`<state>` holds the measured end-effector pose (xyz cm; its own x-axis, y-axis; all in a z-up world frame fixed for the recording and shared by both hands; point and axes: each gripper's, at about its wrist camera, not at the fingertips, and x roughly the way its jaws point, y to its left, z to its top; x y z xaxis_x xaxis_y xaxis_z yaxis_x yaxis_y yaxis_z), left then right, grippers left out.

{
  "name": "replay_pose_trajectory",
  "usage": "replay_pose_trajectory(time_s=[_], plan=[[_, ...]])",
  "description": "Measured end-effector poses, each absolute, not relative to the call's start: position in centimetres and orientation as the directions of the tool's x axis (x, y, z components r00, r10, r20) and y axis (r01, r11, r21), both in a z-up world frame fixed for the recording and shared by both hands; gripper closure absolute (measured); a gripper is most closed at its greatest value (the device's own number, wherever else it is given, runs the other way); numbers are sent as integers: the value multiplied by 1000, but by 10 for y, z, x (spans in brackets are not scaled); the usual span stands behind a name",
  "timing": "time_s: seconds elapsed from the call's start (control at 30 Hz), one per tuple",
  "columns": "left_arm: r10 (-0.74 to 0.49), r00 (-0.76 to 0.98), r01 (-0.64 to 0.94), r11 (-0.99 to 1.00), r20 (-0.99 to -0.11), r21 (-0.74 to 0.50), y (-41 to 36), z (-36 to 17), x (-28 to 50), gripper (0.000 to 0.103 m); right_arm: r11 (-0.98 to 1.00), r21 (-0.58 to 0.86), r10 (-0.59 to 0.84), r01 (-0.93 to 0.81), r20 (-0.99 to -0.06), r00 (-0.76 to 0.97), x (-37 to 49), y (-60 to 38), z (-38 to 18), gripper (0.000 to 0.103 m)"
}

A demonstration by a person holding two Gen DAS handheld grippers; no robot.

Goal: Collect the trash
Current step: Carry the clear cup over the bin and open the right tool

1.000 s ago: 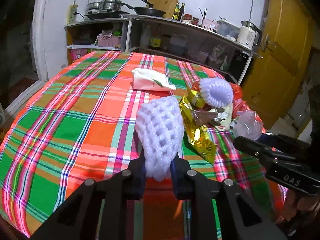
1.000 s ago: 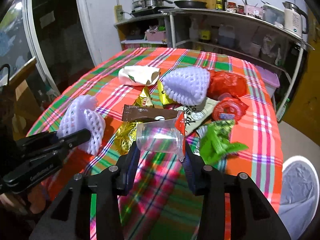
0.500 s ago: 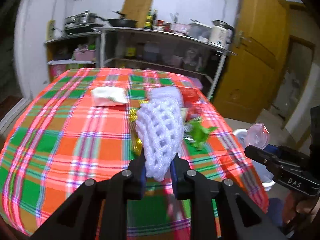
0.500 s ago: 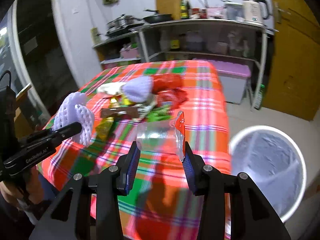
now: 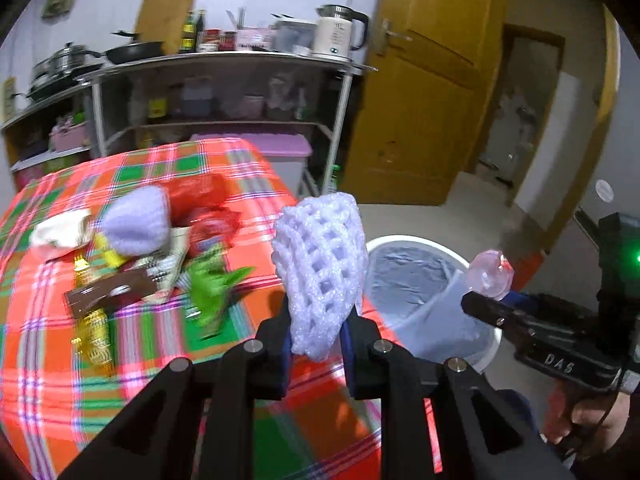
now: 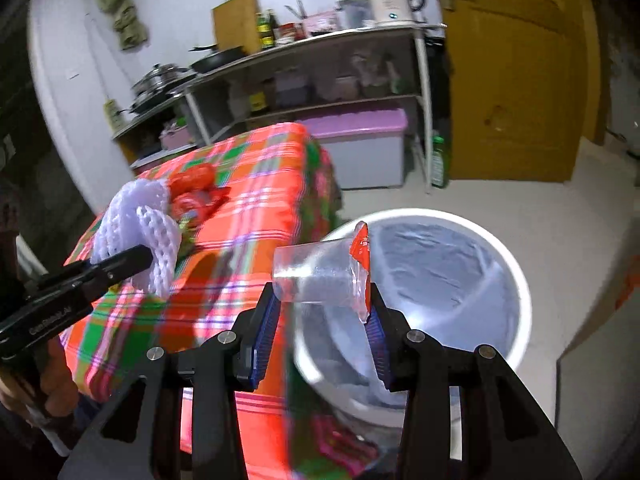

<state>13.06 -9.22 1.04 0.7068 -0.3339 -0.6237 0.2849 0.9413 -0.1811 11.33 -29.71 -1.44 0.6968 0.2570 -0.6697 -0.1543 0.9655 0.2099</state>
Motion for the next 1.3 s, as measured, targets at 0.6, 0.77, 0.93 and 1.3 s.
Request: replay_pose_trajectory(time_s=[0.6,0.77,0.93,1.3], plan=[[-426,548,418,885,-720,-205,-180,-26,171,73,968,251,203,-9,-760,618,133,-358,-63,60],[-438,516,415,880,-737,-232,-185,-34,175,53,969,245,189,16,-786,589,140,-362,-76,60],[-445,516,408,879,-732,-247,-182,-35,174,45,967,255,194,19,-779,596,140,-366,-78,53],[-408,615,350,908,-674,-230,-149,-12,155,43,963,268,202,0,-726,658,125,-362,-53,52]])
